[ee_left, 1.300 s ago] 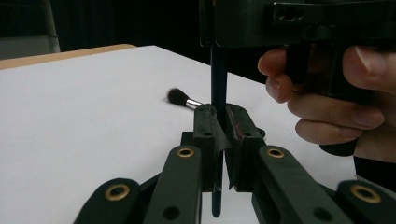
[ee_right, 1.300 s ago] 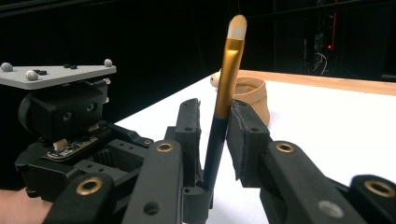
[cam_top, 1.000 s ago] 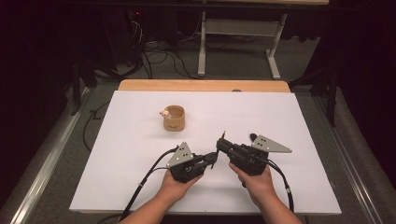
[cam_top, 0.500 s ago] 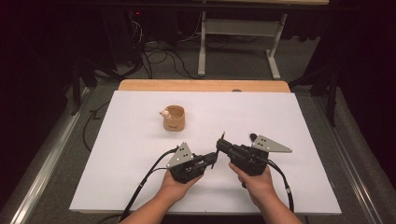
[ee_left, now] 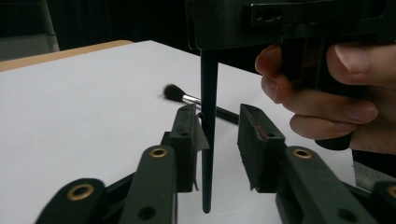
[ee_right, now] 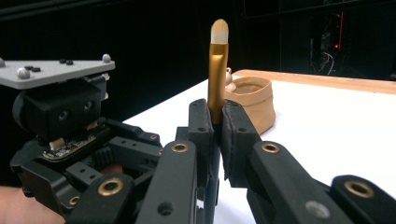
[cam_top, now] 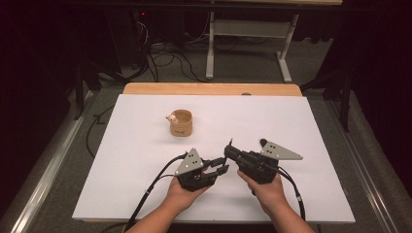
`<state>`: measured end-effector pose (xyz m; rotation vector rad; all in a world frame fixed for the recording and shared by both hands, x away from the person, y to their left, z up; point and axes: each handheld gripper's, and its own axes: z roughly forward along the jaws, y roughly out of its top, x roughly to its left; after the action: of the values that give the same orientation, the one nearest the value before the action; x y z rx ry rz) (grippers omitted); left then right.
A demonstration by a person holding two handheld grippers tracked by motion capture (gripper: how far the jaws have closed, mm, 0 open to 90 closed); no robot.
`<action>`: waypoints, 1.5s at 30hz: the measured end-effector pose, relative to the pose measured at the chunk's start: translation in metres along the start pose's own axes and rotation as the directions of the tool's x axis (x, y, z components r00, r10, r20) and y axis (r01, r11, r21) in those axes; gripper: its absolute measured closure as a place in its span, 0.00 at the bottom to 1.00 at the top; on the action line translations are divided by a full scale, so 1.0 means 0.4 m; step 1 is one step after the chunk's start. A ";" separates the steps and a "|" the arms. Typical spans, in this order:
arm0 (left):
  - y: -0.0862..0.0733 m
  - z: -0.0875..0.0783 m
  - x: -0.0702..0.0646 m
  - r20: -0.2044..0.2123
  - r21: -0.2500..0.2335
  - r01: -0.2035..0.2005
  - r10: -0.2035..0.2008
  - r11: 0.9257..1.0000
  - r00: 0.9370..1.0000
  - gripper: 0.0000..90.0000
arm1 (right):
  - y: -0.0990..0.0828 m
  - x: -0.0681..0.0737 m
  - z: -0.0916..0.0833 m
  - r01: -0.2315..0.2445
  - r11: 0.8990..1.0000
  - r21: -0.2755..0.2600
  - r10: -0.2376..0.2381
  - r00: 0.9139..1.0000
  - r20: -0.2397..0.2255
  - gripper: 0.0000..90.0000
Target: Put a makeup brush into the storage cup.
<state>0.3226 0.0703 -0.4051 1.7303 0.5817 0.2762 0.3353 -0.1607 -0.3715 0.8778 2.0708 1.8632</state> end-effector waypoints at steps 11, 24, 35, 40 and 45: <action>0.005 -0.003 0.012 -0.013 0.007 0.044 -0.044 0.999 0.999 0.66 | -0.008 0.020 0.010 0.102 0.994 0.043 -0.103 0.994 0.025 0.95; 0.007 -0.011 0.013 -0.010 -0.005 0.038 -0.038 0.999 0.999 0.79 | -0.016 0.028 0.019 0.113 0.992 0.059 -0.114 0.993 0.011 0.95; 0.003 -0.010 0.013 -0.006 -0.012 0.044 -0.044 0.999 0.999 0.89 | -0.017 0.028 0.021 0.113 0.992 0.061 -0.114 0.993 0.009 0.95; 0.003 -0.010 0.010 -0.010 -0.015 0.030 -0.030 0.999 0.999 0.92 | -0.017 0.030 0.021 0.103 0.993 0.065 -0.105 0.994 0.014 0.95; 0.003 -0.010 0.010 -0.009 -0.016 0.026 -0.026 1.000 1.000 0.92 | -0.016 0.028 0.021 0.111 0.992 0.061 -0.112 0.994 0.011 0.94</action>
<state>0.3242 0.0758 -0.4035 1.7057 0.6068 0.2702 0.3289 -0.1475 -0.3767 0.7696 2.1310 1.7410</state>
